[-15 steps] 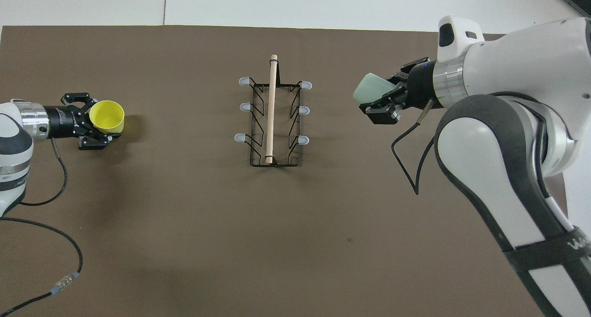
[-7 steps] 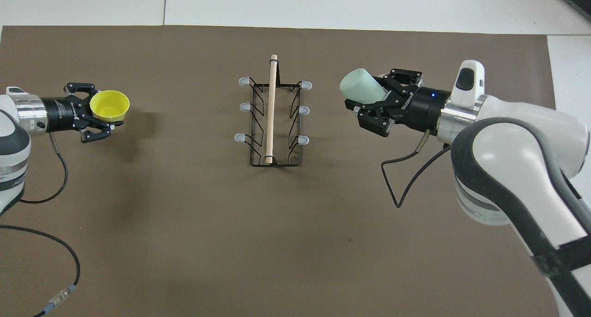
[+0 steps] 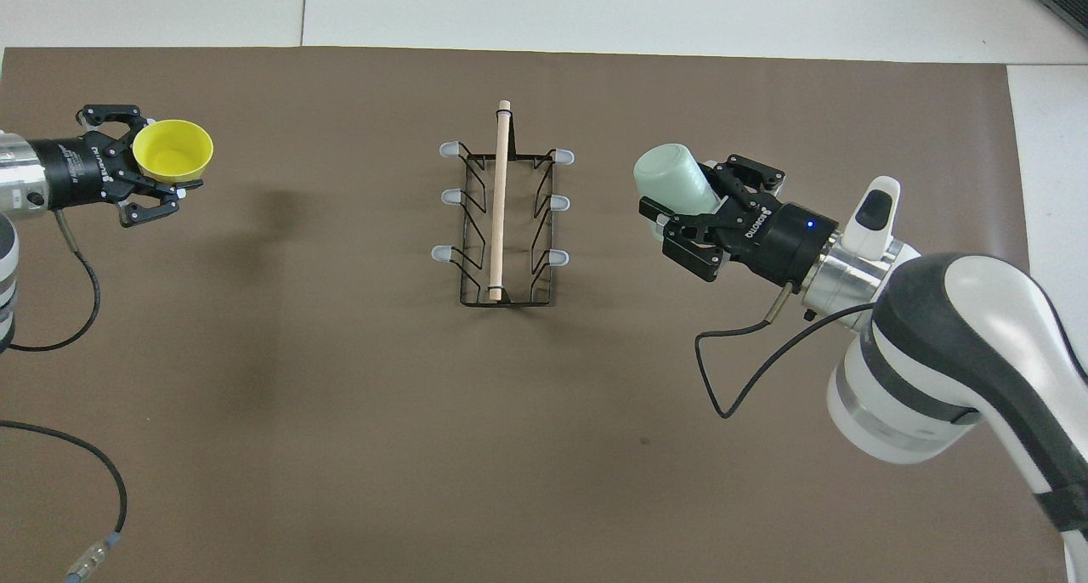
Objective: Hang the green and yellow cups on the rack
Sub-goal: 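Lift the yellow cup with the left gripper while the right gripper nears the rack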
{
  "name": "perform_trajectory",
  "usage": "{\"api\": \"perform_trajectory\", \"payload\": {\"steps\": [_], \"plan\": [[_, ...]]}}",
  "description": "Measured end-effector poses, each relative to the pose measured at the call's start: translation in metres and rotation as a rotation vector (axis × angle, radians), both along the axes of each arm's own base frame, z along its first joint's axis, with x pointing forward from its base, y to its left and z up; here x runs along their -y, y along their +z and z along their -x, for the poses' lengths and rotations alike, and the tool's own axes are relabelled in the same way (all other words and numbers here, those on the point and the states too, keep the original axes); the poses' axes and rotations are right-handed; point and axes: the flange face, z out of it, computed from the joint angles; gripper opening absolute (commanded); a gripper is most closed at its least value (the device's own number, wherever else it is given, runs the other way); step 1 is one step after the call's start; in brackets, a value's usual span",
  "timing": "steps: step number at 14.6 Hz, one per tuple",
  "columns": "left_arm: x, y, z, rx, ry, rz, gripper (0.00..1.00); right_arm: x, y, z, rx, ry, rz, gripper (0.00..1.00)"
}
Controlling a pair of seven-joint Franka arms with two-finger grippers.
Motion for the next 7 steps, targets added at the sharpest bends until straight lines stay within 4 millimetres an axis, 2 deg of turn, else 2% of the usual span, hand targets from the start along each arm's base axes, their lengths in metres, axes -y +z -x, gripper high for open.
{"api": "perform_trajectory", "payload": {"steps": [2,7], "plan": [[0.004,0.008,-0.006,0.032,-0.004,-0.052,0.00,-0.018,-0.011,0.010,0.019,-0.025,-0.061,0.00],[0.038,0.014,-0.014,0.061,-0.050,-0.149,0.00,-0.059,-0.039,0.031,0.056,-0.097,-0.151,0.00]]}}
